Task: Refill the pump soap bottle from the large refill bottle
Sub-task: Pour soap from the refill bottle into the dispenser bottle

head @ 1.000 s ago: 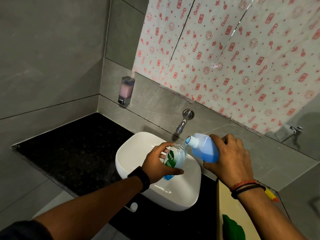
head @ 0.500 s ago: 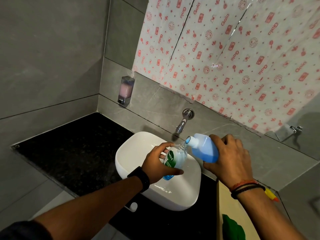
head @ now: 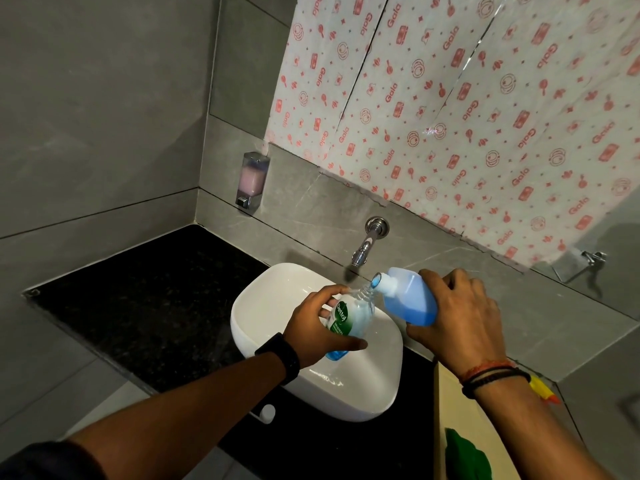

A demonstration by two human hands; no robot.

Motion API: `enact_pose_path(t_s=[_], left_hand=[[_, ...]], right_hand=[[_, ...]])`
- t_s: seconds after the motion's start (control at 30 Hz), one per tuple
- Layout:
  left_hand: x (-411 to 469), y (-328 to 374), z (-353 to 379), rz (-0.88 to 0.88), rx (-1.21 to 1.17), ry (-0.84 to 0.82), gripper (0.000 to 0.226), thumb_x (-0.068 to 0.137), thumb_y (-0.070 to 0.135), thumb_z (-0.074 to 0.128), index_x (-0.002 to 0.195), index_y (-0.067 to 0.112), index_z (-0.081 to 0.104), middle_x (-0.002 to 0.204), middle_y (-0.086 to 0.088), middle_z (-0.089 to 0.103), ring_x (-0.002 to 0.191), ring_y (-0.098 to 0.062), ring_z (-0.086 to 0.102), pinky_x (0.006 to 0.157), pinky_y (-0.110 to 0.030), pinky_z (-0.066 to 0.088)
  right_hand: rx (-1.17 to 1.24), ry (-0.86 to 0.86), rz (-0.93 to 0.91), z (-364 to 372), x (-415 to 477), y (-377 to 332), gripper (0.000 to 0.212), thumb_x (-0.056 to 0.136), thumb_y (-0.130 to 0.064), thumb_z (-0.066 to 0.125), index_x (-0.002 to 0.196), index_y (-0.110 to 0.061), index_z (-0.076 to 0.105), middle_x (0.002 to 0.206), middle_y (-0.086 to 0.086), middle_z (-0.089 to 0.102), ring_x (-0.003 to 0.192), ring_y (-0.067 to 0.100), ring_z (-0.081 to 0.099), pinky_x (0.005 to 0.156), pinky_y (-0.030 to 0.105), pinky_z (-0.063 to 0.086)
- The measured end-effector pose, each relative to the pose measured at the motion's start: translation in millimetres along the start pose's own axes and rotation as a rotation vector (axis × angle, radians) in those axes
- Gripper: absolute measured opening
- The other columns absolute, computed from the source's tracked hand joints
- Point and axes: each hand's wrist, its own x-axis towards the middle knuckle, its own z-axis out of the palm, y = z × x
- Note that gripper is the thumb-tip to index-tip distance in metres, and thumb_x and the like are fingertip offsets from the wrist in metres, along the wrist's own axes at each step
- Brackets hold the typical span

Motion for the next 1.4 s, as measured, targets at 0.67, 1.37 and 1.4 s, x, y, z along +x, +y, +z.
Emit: enact_pose_path(t_s=[0.67, 1.37, 1.4], left_hand=[[-0.5, -0.3, -0.3, -0.005, -0.014, 0.003, 0.078, 0.042, 0.033, 0.093, 0.109, 0.044, 0.054, 0.107, 0.006, 0.056, 0.089, -0.012, 0.057, 0.060, -0.015, 0.052], [-3.4, -1.4, -4.7, -0.004, 0.020, 0.003, 0.078, 0.043, 0.036, 0.092, 0.111, 0.044, 0.053, 0.109, 0.003, 0.056, 0.091, -0.012, 0.056, 0.063, -0.015, 0.053], [-3.5, -1.5, -5.1, -0.007, 0.020, 0.003, 0.079, 0.044, 0.036, 0.092, 0.112, 0.043, 0.053, 0.109, 0.003, 0.056, 0.091, -0.013, 0.056, 0.064, -0.015, 0.053]], right_hand=[[-0.011, 0.009, 0.000, 3.6, 0.9, 0.6, 0.081, 0.050, -0.040, 0.083, 0.122, -0.025, 0.049, 0.094, 0.007, 0.048, 0.087, 0.030, 0.047, 0.072, 0.043, 0.046], [-0.008, 0.021, -0.022, -0.6, -2.0, -3.9, 0.080, 0.053, -0.039, 0.083, 0.124, -0.024, 0.050, 0.096, 0.008, 0.048, 0.091, 0.029, 0.045, 0.073, 0.041, 0.043], [-0.009, 0.022, -0.022, 0.1, -1.9, -4.2, 0.081, 0.053, -0.040, 0.083, 0.124, -0.024, 0.049, 0.096, 0.008, 0.048, 0.091, 0.029, 0.045, 0.074, 0.041, 0.043]])
